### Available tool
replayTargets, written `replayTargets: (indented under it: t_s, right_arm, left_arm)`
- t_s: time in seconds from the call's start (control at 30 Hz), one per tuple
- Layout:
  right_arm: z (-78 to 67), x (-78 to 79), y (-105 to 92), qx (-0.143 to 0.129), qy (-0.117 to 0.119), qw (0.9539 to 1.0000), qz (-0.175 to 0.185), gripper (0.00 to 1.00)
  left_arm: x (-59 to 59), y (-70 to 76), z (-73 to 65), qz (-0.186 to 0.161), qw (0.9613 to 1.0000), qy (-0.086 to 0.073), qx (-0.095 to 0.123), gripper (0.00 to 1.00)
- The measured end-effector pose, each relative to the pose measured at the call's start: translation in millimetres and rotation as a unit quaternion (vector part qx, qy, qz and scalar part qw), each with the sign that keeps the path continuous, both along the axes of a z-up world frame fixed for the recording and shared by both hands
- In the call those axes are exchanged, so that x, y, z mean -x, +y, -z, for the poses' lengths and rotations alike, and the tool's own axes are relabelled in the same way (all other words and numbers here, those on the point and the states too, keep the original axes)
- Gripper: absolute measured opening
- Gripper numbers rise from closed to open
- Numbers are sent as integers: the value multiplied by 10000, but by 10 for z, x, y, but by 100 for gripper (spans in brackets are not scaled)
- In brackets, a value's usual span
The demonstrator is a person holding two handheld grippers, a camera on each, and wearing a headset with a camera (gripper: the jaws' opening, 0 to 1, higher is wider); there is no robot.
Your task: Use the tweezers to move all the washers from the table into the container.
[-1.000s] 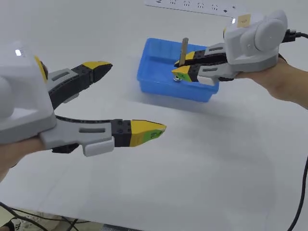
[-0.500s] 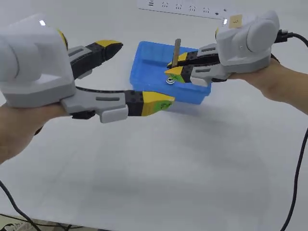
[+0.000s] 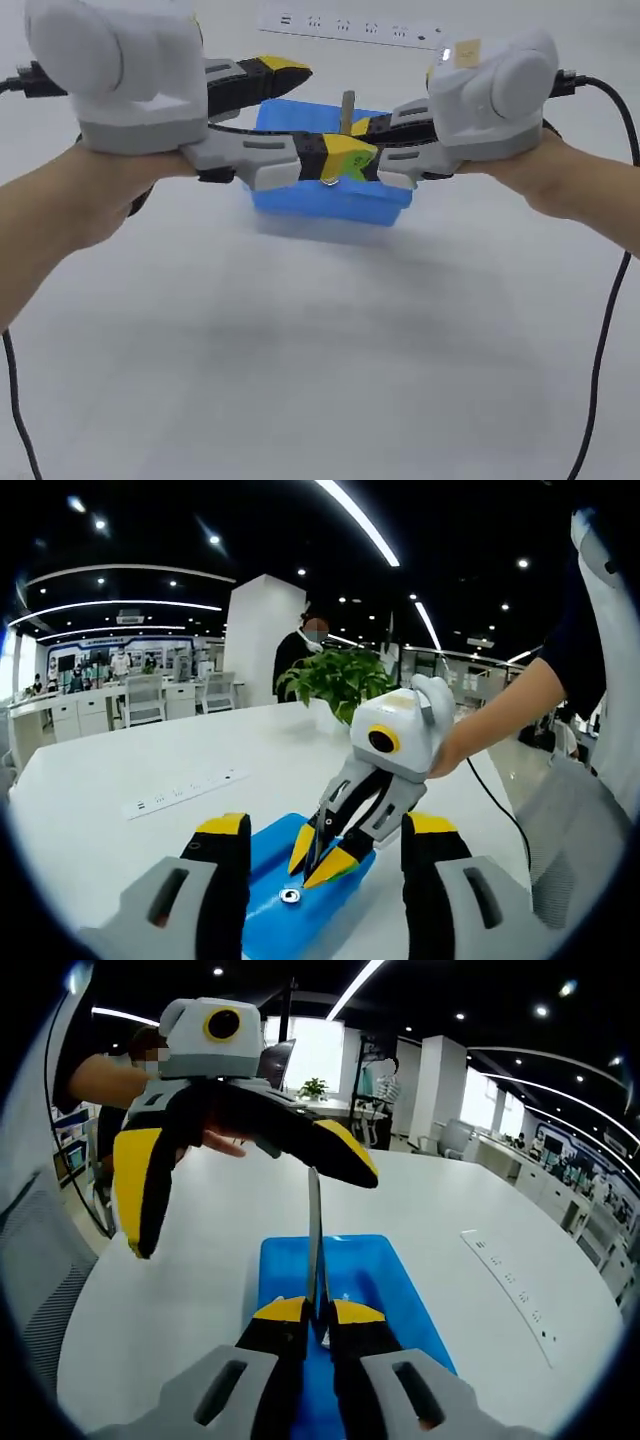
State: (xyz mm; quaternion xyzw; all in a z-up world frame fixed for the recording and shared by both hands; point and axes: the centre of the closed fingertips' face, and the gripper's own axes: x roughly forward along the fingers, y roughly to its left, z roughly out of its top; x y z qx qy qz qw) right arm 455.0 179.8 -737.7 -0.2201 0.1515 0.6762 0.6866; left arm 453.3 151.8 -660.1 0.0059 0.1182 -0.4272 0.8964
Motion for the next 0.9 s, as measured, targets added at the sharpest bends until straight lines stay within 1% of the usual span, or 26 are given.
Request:
replayTargets:
  t_s: [0.03, 0.1, 0.17, 0.2, 0.23, 0.27, 0.37, 0.47, 0.53, 0.57, 0.6, 0.63, 0.7, 0.73, 0.83, 0.87, 0.9]
  right_arm:
    - [9, -12, -6, 18, -7, 10000, -14, 9]
    - [13, -23, -21, 54, -22, 10000, -34, 9]
    - [7, -37, -31, 55, -32, 10000, -23, 9]
    - [3, -42, -34, 48, -26, 10000, -13, 9]
    - [-4, -42, -33, 30, 5, 10000, 2, 9]
    - [-7, -38, -32, 25, 3, 10000, -6, 9]
    - [-7, -14, -27, 30, 10, 10000, -46, 9]
    - [-2, 28, -11, 53, 1, 9999, -131, 9]
    - [-3, 46, -6, 83, -30, 9998, -179, 9]
    - [-8, 51, -6, 87, -40, 9998, -194, 9]
    - [-16, 55, -5, 92, -52, 9997, -219, 9]
    - [-23, 54, -9, 98, -64, 9997, -227, 9]
    - [-36, 42, -20, 123, -104, 9996, -247, 9]
    - [-45, 38, -24, 121, -114, 9995, -250, 9]
    - [-79, 53, -20, 107, -150, 9994, -294, 9]
    - [-89, 59, -17, 101, -163, 9993, -306, 9]
    - [-98, 69, -15, 101, -173, 9993, -318, 9]
  left_arm:
    - [-30, 3, 33, 43, 9999, -18, -99, 58]
    - [-42, -5, 69, 133, 9997, -6, -193, 50]
    - [-45, -26, 78, 235, 9995, 9, -201, 41]
    - [-11, -70, 66, 401, 9991, 45, -109, 35]
    - [-6, -78, 60, 426, 9990, 41, -109, 30]
    - [-15, -77, 52, 438, 9989, -27, -157, 28]
    - [-38, -78, 16, 444, 9989, -51, -111, 27]
    - [-56, -94, -15, 477, 9987, -114, -148, 21]
    - [-59, -95, -12, 581, 9979, -139, -259, 16]
    - [-37, -96, 4, 726, 9963, -173, -419, 13]
    - [-33, -88, 8, 778, 9954, -225, -519, 9]
    - [-18, -90, 4, 850, 9944, -259, -565, 7]
    - [-14, -71, -7, 866, 9939, -280, -619, 7]
    - [-8, -55, -3, 929, 9928, -338, -674, 6]
    - [-3, -36, 2, 991, 9917, -403, -719, 6]
    - [9, -45, -11, 1044, 9910, -439, -717, 6]
    - [16, -42, -22, 1080, 9896, -531, -783, 6]
